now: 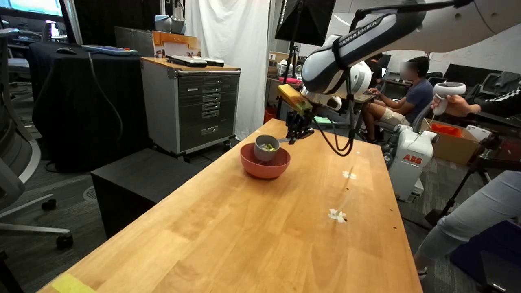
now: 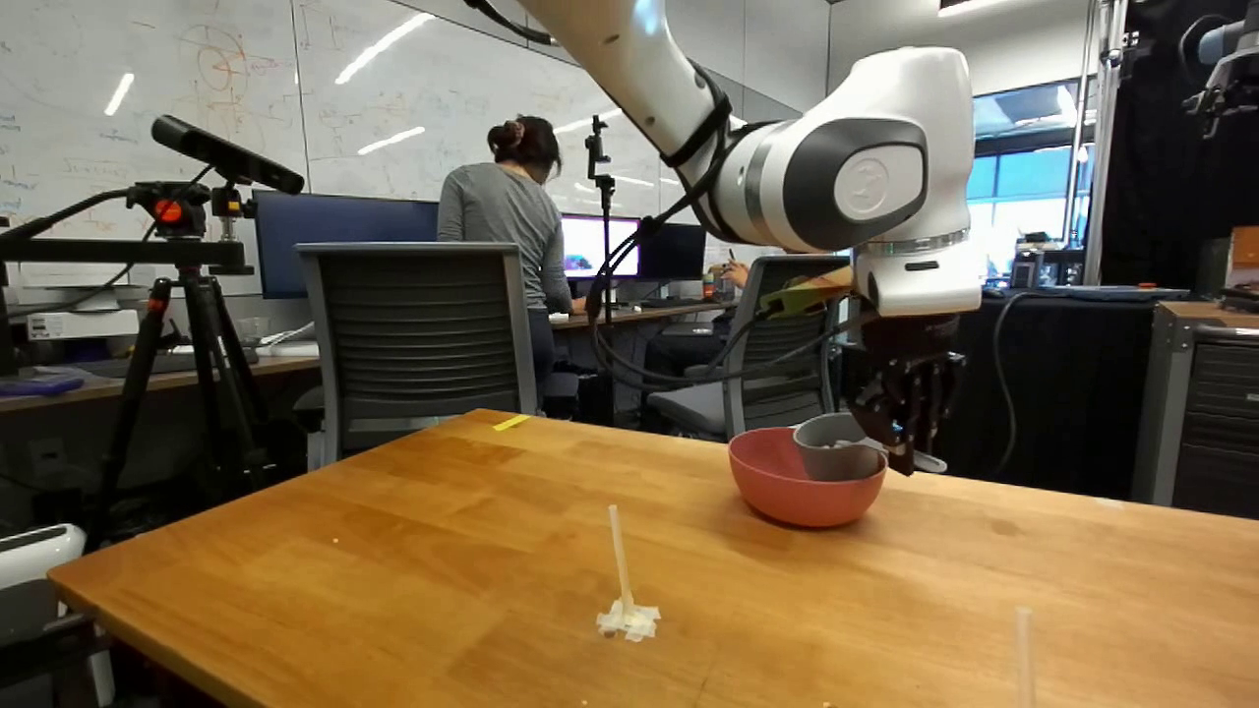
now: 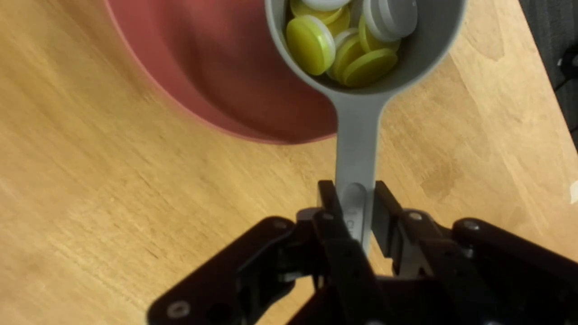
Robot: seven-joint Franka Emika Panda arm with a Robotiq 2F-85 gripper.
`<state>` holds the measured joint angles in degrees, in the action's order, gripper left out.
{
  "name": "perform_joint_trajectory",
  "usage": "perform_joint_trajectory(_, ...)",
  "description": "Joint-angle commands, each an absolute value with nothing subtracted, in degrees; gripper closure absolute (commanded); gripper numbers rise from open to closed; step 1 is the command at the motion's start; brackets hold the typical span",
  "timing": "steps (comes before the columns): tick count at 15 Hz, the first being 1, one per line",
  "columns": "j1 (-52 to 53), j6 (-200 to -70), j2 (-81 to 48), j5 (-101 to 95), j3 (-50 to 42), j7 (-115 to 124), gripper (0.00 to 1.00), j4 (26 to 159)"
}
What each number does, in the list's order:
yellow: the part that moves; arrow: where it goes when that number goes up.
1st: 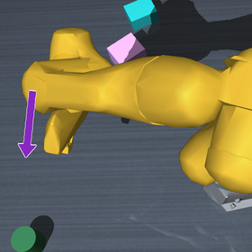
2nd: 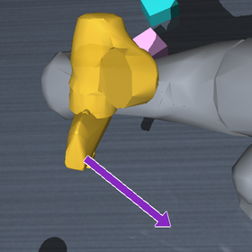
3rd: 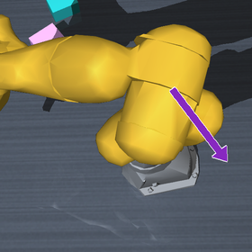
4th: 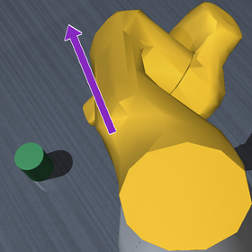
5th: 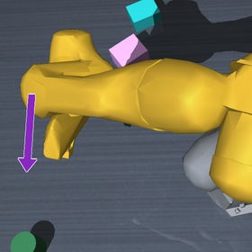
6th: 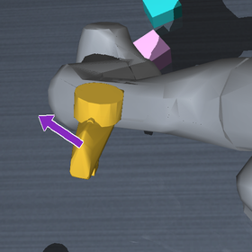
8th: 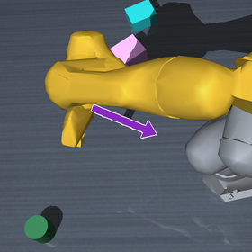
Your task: Pour the contents in the grey measuring cup into the pink bowl
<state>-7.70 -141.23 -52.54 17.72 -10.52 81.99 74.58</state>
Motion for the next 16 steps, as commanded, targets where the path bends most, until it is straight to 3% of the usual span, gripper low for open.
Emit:
perform_joint_trajectory(1, -6.43, -147.41, -54.78, 15.92, -11.06, 83.71, 0.94, 71.49)
perform_joint_trajectory(16, -3.96, -180.31, -52.43, 16.80, -11.47, 74.18, 0.94, 86.46)
